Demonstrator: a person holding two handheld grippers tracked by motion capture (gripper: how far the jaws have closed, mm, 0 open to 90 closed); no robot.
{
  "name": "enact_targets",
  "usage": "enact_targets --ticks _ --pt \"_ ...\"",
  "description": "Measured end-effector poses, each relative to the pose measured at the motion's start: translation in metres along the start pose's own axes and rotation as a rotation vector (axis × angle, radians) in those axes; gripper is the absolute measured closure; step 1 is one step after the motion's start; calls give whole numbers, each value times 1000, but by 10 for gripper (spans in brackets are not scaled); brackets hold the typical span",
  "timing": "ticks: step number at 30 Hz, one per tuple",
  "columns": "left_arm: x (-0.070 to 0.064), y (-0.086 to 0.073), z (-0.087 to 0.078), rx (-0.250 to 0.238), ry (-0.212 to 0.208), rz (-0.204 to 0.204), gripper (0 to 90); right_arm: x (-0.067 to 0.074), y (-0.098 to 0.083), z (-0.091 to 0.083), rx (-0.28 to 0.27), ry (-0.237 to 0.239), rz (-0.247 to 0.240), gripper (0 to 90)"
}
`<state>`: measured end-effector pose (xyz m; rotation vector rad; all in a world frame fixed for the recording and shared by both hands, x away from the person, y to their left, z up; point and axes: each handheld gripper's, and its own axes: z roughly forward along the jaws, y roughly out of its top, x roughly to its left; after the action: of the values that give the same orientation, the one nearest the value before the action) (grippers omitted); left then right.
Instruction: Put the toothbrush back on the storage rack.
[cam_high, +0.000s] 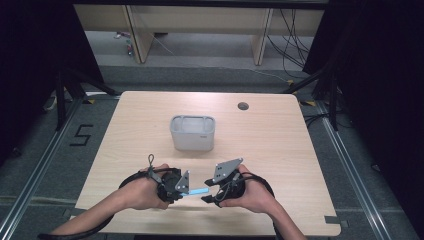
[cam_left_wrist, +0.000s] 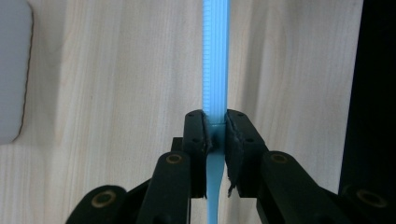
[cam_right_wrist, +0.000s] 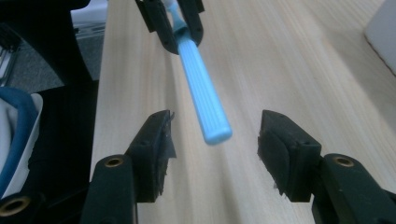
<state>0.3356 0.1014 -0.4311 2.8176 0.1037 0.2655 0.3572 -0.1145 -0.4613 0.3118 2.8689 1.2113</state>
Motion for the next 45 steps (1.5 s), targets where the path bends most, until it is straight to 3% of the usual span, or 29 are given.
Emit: enact_targets --ticks 2,4,5,6,10,11,12,15,20,33,45 --pt "0 2 0 5 3 16 780 3 1 1 3 8 8 465" --pt "0 3 0 5 2 26 780 1 2 4 -11 12 -49 485" --pt "0 4 0 8 1 30 780 4 2 4 3 19 -2 494" --pt "-1 5 1 8 1 34 780 3 2 5 -7 18 -43 508" --pt "-1 6 2 11 -2 44 780 4 2 8 -2 29 -54 550" --pt "-1 6 3 13 -6 40 780 7 2 8 10 37 -6 564" --pt "-1 7 3 18 -7 45 780 3 3 9 -3 34 -69 575" --pt "-2 8 4 19 -6 62 780 5 2 10 5 44 -44 607" --pt "-3 11 4 22 -7 78 780 5 1 13 12 48 -65 659" --pt "-2 11 3 17 -11 76 779 4 -1 13 5 51 -74 764" --pt "-1 11 0 7 2 70 766 5 -1 12 -3 47 -86 791"
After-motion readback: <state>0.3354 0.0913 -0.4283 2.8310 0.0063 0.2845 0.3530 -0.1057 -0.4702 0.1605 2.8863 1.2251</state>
